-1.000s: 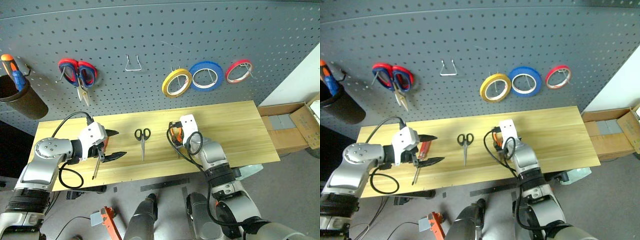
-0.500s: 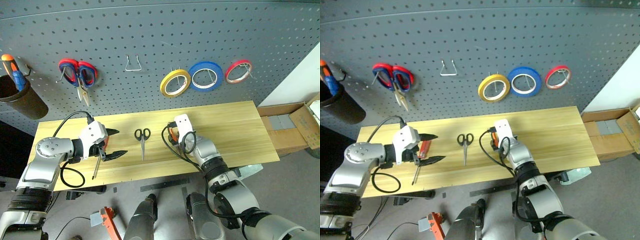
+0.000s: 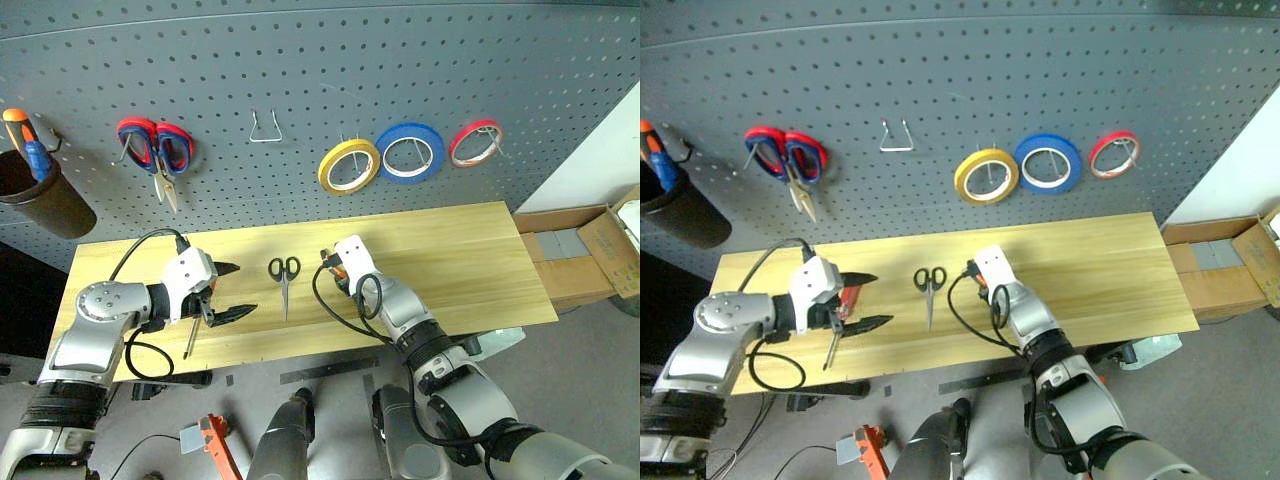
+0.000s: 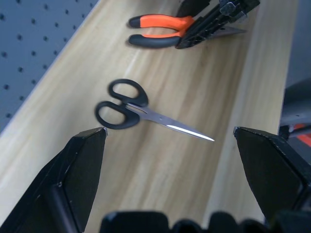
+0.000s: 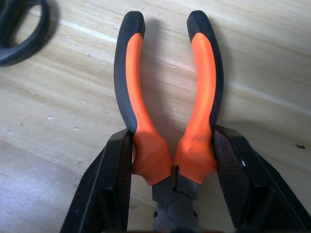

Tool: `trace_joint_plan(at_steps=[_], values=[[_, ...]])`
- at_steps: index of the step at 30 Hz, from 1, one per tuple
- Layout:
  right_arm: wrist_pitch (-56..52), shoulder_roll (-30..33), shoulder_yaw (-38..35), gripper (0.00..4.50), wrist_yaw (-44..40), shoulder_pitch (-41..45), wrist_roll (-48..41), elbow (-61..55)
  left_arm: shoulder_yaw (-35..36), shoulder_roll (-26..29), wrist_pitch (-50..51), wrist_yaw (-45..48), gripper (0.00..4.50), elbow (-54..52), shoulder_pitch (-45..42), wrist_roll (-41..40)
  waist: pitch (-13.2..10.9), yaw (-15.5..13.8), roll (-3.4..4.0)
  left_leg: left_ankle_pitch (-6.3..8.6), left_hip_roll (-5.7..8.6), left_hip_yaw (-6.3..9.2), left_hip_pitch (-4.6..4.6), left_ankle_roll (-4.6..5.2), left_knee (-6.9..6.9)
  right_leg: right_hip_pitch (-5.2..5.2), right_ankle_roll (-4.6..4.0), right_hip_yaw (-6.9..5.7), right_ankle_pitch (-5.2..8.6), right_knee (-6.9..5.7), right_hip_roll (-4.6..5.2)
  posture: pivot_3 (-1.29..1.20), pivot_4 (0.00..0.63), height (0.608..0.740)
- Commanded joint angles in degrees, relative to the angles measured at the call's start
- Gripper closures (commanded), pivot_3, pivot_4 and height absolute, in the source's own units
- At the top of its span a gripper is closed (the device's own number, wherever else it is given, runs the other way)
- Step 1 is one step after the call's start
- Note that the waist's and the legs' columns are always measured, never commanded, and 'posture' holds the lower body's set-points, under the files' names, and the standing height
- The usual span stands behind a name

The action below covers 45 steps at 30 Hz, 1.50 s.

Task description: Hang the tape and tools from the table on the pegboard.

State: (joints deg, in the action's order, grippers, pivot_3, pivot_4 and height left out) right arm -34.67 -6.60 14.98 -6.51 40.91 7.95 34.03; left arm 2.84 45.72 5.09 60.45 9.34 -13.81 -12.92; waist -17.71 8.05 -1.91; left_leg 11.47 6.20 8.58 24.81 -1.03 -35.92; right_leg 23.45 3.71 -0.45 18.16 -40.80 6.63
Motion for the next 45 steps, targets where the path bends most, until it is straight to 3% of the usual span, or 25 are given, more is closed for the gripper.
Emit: trace_joint_plan(at_steps=[1,6,13,20,29,38,45], values=[[3.48,1.27,4.57,2.45,-2.64,-2.07,2.36,-10.37,4.41,-0.88,1.19,-4.11,0.00,-2.78,1.52,-1.78,0.00,0.01,0.00,0.00,0.00,-0.02,0.02,0.00,0.00,0.05,0.00,0.02,0.00,0.00,0.00,-0.15,0.316,0.740],[4.54,2.87,6.20,2.45,-8.18,-8.09,0.04,-25.82,8.71,-2.32,1.37,-6.20,0.00,-5.34,4.92,-4.75,0.00,0.04,0.00,0.02,-0.03,-0.08,0.03,0.01,0.03,0.09,0.00,0.04,0.00,-0.01,0.00,-0.15,0.319,0.740],[-4.18,3.01,9.34,2.45,-11.14,-13.77,-1.28,-46.91,13.58,-3.83,5.47,-7.96,0.00,-11.10,8.48,-10.88,-0.01,-0.35,0.00,0.11,-0.05,-0.06,0.03,0.14,0.02,0.08,0.00,0.02,0.00,-0.01,0.00,-0.13,0.332,0.740],[-5.65,1.38,10.13,2.45,-10.72,-9.95,-1.16,-56.25,18.26,-5.73,9.78,-12.31,0.00,-15.73,10.69,-15.20,-0.02,-0.46,0.01,0.14,-0.12,-0.05,0.02,0.19,0.02,0.10,0.00,0.01,0.00,0.01,0.00,-0.13,0.337,0.740],[1.92,0.71,5.06,2.45,-10.46,3.75,-1.76,-49.86,20.47,-7.01,12.44,-15.13,0.00,-20.54,10.96,-18.94,-0.03,-1.46,0.00,0.11,-0.13,-0.08,0.02,0.13,0.02,0.11,-0.03,-0.04,-0.01,0.02,0.01,-0.11,0.335,0.740],[19.20,1.95,0.72,2.45,-10.32,20.48,-2.02,-28.85,19.65,-6.71,14.55,-14.93,0.00,-24.57,9.40,-21.11,-0.04,-1.67,0.01,0.07,-0.13,-0.12,0.02,0.02,0.03,0.11,-0.05,-0.06,-0.02,0.03,0.01,-0.09,0.335,0.740],[31.76,-1.39,-4.16,2.45,-9.14,32.78,-4.97,-11.17,19.18,-7.34,14.39,-16.82,0.00,-24.31,7.65,-20.70,-0.06,-1.53,0.01,0.04,-0.15,-0.24,0.02,-0.05,0.13,0.19,-0.07,-0.06,-0.04,0.01,0.01,-0.07,0.328,0.740]])
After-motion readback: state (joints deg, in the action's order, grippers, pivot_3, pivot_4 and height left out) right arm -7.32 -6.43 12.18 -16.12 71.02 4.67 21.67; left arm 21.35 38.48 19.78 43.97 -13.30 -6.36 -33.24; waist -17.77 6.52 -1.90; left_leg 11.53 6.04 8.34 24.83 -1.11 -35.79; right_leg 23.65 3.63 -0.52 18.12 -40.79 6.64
